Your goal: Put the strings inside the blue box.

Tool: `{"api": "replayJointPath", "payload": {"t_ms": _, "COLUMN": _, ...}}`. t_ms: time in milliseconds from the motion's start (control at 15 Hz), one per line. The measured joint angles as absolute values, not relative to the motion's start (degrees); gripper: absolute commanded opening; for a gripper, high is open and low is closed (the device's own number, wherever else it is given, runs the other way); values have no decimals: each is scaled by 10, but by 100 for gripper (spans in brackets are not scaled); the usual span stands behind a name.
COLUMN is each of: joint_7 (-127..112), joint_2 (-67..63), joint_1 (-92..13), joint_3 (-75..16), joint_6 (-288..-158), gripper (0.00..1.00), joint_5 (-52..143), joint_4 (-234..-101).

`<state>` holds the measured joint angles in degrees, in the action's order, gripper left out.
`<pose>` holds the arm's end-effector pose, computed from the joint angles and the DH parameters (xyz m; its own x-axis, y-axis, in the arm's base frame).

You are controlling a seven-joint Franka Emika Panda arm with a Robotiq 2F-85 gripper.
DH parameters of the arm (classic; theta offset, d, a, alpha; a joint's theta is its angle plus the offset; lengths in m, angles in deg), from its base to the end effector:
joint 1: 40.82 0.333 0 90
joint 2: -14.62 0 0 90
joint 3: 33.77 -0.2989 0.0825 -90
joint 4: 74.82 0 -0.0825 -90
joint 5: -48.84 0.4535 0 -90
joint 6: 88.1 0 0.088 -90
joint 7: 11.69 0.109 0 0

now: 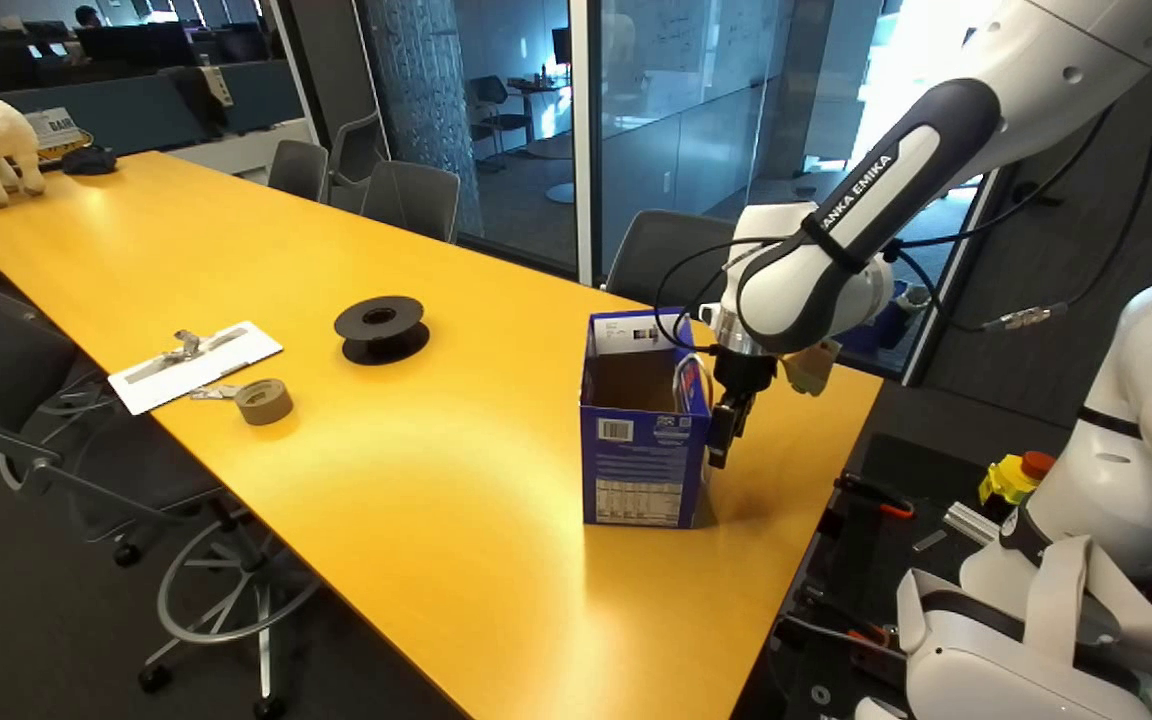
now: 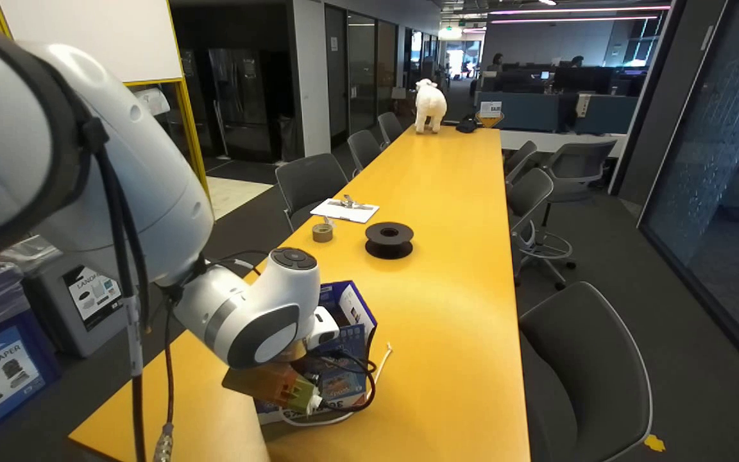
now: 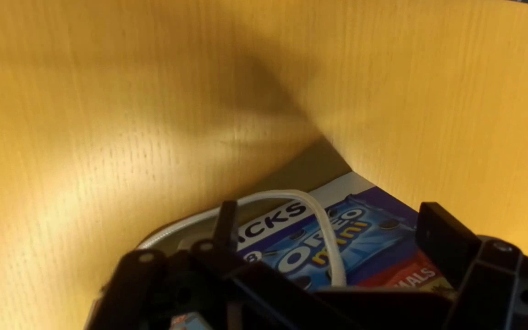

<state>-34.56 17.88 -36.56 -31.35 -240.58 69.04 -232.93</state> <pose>0.4147 0.0042 0.1473 0.9934 0.1146 -0.0023 0.1127 -0.9802 -0.1627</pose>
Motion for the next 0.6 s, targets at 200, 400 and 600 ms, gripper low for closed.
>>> {"api": "replayJointPath", "payload": {"t_ms": 200, "joint_7": -343, "joint_2": 152, "joint_1": -361, "joint_3": -336, "joint_6": -2470, "gripper": 100, "joint_5": 698, "joint_4": -2329}}
{"api": "replayJointPath", "payload": {"t_ms": 400, "joint_7": -329, "joint_2": 119, "joint_1": -361, "joint_3": -355, "joint_6": -2541, "gripper": 100, "joint_5": 694, "joint_4": -2329}}
{"api": "replayJointPath", "payload": {"t_ms": 600, "joint_7": -323, "joint_2": 91, "joint_1": -357, "joint_3": -357, "joint_6": -2589, "gripper": 100, "joint_5": 694, "joint_4": -2329}}
